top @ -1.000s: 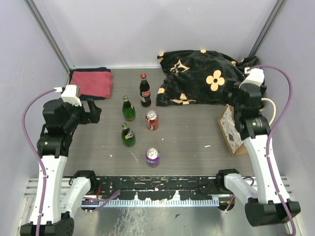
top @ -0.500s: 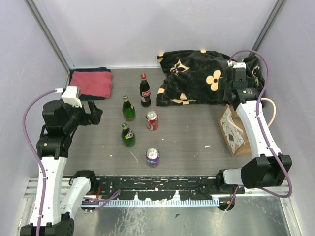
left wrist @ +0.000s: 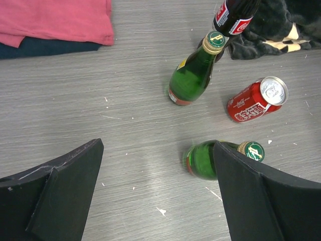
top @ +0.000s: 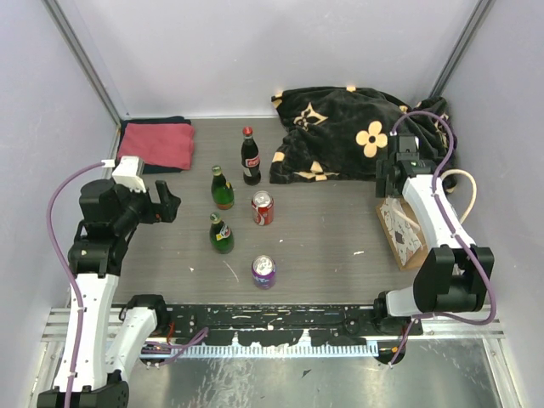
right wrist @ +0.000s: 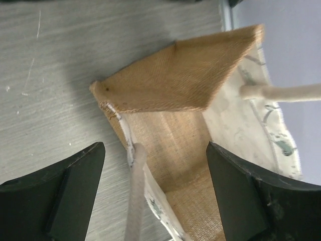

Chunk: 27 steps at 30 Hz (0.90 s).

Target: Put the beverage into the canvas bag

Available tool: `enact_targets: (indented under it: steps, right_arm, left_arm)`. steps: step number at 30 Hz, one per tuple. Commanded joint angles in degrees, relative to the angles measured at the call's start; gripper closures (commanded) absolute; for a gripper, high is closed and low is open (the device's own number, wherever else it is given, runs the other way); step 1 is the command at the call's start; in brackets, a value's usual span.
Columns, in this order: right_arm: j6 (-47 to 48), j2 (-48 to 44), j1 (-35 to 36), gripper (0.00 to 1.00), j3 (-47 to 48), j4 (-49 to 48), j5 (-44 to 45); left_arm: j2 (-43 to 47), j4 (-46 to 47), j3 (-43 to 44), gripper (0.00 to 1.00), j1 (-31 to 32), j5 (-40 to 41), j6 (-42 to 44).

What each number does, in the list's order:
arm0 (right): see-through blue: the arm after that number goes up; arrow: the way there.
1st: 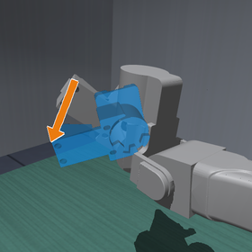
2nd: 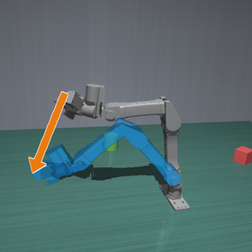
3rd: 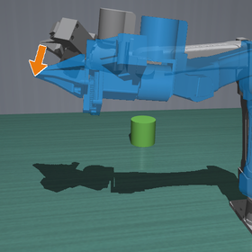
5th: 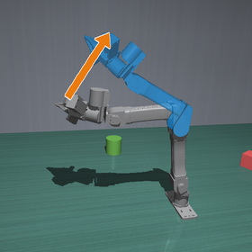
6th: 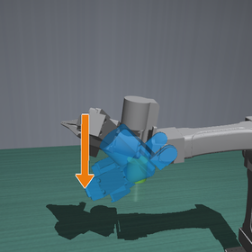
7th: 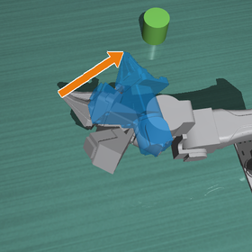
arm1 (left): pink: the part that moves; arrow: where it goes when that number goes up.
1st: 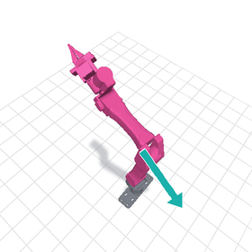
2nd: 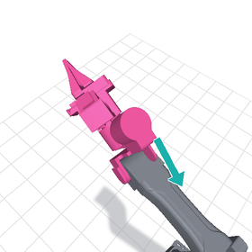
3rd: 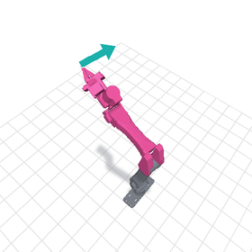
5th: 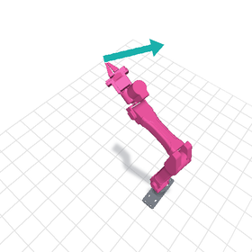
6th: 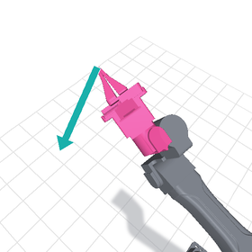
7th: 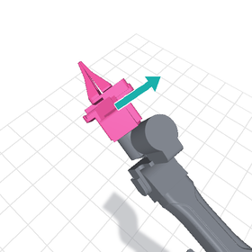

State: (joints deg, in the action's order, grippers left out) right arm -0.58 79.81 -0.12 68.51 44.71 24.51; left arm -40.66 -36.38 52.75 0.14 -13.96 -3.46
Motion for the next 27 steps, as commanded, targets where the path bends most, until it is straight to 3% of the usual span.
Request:
enact_targets:
  steps: [1, 4, 7, 8, 12, 13, 21, 27]
  right_arm:
    - [-2.74, -0.09, -0.03, 0.13, -2.48, -1.62, -2.38]
    - [-3.42, 0.42, 0.03, 0.16, -4.69, -2.28, -2.36]
    - [-3.63, 1.4, 0.03, 0.3, -5.84, -2.51, -1.9]
    - [-3.76, 1.43, 0.03, 0.38, -6.14, -2.53, -1.67]
    - [-4.82, -0.62, 0.03, 0.95, -5.54, -1.84, -2.89]
    - [-5.17, -1.61, 0.08, 0.99, -5.12, -1.37, -3.14]
    - [-12.23, -8.67, 6.95, 0.99, -0.02, 6.44, 0.63]
    - [-24.57, -8.55, 21.64, 0.99, 3.45, 12.62, 5.9]
  left_arm:
    - [0.29, 1.45, -0.5, 0.02, -0.25, -1.52, -0.05]
    - [-0.13, 1.67, -0.39, 0.02, -0.29, -1.86, -0.2]
    - [-0.46, 1.74, -0.41, 0.02, -0.24, -2.06, -0.39]
    - [-0.41, 1.71, -0.4, 0.02, -0.24, -2.1, -0.4]
    - [0.04, 1.62, -0.65, 0.02, -0.23, -2.21, -0.64]
    - [0.18, 1.58, -0.77, 0.02, -0.3, -2.25, -0.71]
    - [1.0, 1.16, -0.81, 0.02, -0.3, -3.08, -2.26]
    - [1.57, 0.29, -0.58, 0.02, -0.3, -2.83, -2.69]
